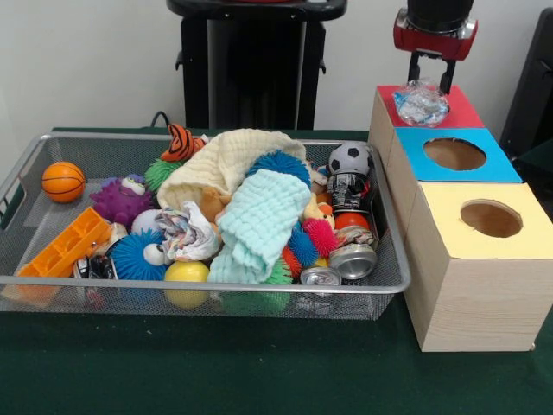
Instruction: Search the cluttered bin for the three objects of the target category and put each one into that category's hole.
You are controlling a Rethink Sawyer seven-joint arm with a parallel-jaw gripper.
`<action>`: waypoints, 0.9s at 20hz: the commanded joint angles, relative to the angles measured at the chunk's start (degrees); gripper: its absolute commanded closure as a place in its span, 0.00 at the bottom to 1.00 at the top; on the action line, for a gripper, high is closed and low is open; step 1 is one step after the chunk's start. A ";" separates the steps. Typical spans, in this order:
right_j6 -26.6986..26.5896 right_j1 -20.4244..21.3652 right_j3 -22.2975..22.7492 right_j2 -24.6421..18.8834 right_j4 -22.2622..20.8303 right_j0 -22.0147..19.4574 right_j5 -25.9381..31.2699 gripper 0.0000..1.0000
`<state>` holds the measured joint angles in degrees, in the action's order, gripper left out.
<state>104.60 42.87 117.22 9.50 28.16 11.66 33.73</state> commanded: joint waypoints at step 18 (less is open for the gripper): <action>15.95 -8.17 -19.27 -4.88 4.53 -7.39 5.94 1.00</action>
<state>107.16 37.89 105.91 8.76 30.08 7.60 34.86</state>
